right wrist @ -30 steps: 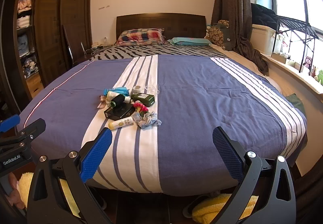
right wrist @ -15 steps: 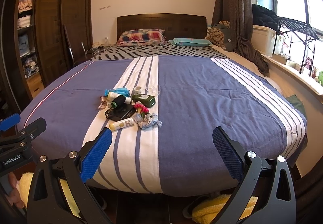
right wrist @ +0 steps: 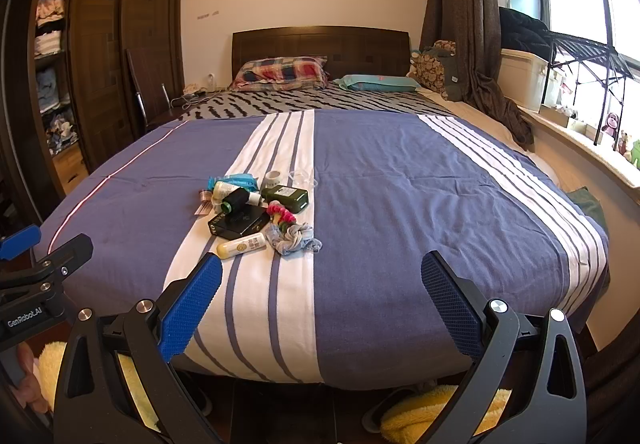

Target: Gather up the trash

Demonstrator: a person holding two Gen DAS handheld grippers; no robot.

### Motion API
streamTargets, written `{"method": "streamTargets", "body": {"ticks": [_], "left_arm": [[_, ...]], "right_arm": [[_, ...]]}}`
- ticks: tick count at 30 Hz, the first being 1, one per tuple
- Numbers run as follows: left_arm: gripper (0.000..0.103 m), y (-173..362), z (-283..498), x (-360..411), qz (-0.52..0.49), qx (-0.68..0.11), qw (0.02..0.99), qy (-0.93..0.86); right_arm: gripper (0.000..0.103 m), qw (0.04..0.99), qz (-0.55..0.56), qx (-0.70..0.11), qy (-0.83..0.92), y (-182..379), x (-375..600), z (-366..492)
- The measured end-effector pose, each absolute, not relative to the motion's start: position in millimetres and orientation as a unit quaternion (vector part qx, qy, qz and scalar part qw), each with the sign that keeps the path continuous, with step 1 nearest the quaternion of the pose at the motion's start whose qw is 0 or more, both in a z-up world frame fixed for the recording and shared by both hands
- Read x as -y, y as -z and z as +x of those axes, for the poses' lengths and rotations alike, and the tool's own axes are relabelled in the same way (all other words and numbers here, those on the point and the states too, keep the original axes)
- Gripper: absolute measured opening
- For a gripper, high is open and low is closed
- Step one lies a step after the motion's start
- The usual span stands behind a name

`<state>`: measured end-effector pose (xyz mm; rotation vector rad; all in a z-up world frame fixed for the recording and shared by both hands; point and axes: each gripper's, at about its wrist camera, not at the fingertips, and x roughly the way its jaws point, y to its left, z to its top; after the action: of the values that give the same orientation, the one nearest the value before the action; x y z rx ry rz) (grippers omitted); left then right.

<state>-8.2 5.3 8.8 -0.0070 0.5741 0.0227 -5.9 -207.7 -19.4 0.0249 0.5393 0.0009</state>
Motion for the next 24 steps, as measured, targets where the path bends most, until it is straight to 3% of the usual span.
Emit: {"method": "streamTargets", "body": {"ticks": [24], "left_arm": [[0.095,35,19,-13,-0.003,-0.325,0.946,-0.009]], "right_arm": [[0.1,0.949,0.023,-0.314,-0.006,63,216,23]]}}
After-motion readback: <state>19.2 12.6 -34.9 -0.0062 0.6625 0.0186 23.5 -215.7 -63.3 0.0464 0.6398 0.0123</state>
